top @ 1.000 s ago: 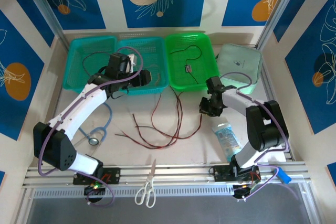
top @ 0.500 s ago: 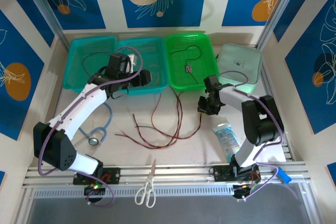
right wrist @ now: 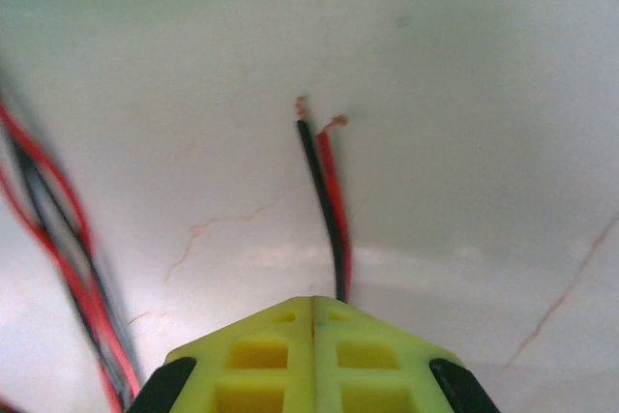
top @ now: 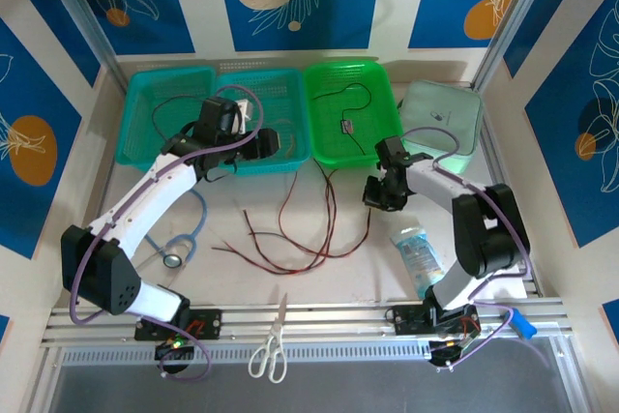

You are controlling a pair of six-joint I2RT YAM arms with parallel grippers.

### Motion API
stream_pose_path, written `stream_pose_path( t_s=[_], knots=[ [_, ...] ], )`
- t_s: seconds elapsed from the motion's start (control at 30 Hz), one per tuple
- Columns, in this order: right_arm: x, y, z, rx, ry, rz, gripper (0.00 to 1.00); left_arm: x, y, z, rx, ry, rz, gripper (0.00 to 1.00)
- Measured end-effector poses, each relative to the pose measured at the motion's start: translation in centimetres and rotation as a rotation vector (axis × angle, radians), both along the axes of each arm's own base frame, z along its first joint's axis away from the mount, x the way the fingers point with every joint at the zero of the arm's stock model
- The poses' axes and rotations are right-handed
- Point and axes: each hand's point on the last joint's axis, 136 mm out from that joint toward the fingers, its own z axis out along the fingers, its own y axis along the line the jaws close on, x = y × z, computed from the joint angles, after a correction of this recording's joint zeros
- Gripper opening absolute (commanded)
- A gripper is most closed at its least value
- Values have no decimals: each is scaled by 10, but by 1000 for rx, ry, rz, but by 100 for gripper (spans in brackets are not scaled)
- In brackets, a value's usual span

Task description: Untangle the cables

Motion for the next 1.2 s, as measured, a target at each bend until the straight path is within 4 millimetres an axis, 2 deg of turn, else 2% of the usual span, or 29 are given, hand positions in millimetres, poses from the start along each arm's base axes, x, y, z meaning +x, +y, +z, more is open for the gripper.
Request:
stream_pose_path(
  t_s=[0.2,0.33,0.43,0.7,0.83,1.2],
  knots=[
    [-9,2,44,63,-147,-15,0,1,-13,8,-42,4,-38,80],
    [-12,0,53,66,-178,-21,14,0,-22,9,-57,14,-64,80],
    [-13,-5,42,24,-140,-26,18,-2,-26,7,-62,22,-75,80],
    [-21,-3,-6,-90,6,21,19,-3,-28,6,-66,30,-76,80],
    [-20,0,-15,-122,25,37,19,-3,-28,6,-66,30,-77,80],
    [-9,-1,-24,-172,26,45,14,-3,-28,6,-66,30,-78,81]
  ],
)
